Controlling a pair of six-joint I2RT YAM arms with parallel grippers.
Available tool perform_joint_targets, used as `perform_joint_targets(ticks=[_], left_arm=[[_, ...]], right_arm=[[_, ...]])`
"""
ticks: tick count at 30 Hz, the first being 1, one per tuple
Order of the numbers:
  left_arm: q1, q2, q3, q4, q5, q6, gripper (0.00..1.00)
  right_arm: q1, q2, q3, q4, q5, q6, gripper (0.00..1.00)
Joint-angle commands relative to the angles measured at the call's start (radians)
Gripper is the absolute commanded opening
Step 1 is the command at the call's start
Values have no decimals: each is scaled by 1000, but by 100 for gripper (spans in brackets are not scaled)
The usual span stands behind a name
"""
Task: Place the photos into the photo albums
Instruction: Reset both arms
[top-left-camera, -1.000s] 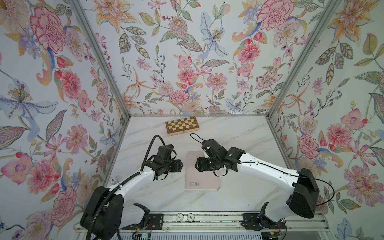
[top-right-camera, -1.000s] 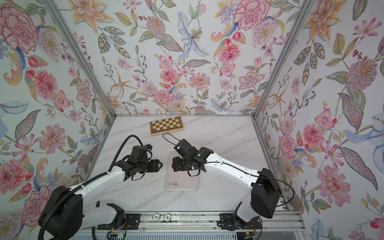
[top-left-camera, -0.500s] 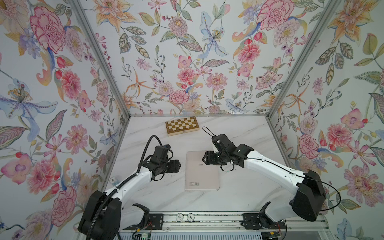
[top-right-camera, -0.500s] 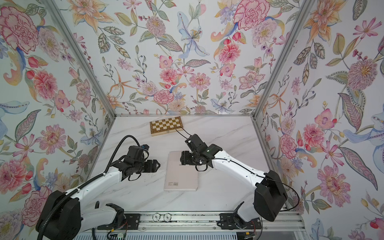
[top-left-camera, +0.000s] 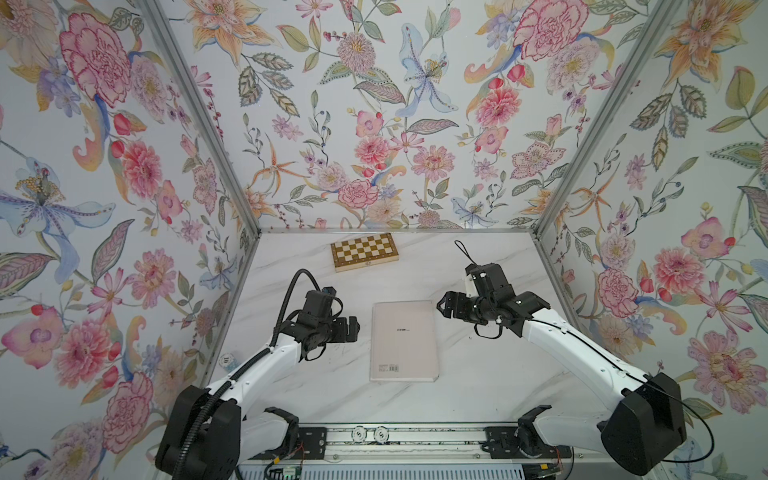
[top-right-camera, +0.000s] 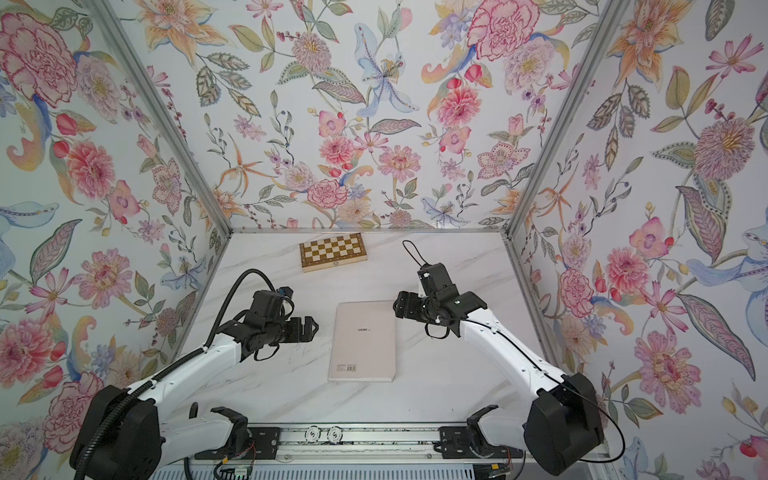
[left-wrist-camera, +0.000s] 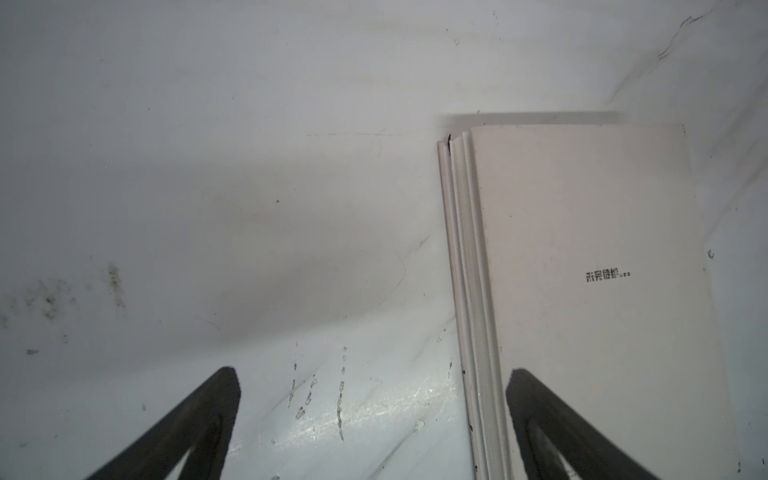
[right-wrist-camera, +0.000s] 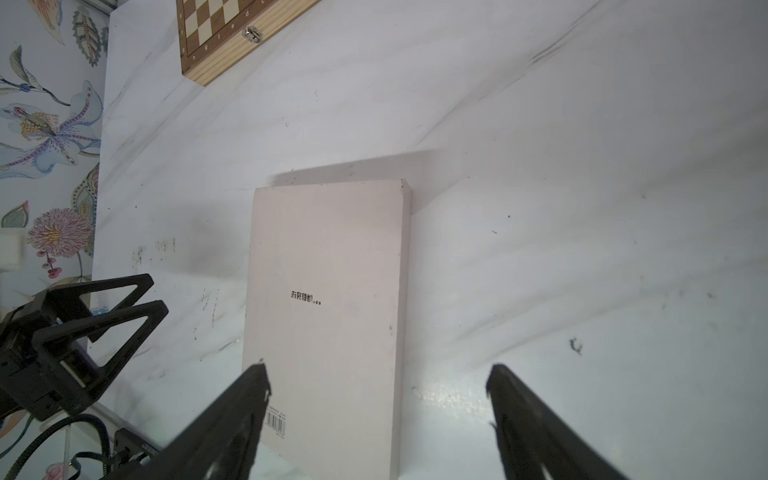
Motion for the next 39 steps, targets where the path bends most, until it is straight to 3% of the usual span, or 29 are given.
perform_joint_targets(ticks=[1, 11, 20, 24, 26, 33, 39], left_arm=[[17, 7, 49, 17, -30, 1, 99], [102, 29, 123, 117, -44, 13, 99], [172, 1, 90, 243, -115, 67, 99], [223, 2, 79, 287, -113, 77, 99], [232, 9, 72, 325, -108, 141, 99], [246, 29, 107, 301, -219, 248, 99], [266, 39, 25, 469, -256, 366, 99]], right_arm=[[-75, -30, -23, 21, -37, -57, 94], [-311, -48, -79, 107, -63, -131, 97], [-344, -63, -116, 201, 95, -180, 98], [-336, -97, -199, 329, 193, -210, 99], [-336, -120, -245, 399, 225, -215, 99], [-335, -86, -272, 463, 254, -245, 99], [-310, -119, -363, 588, 281, -301, 99]])
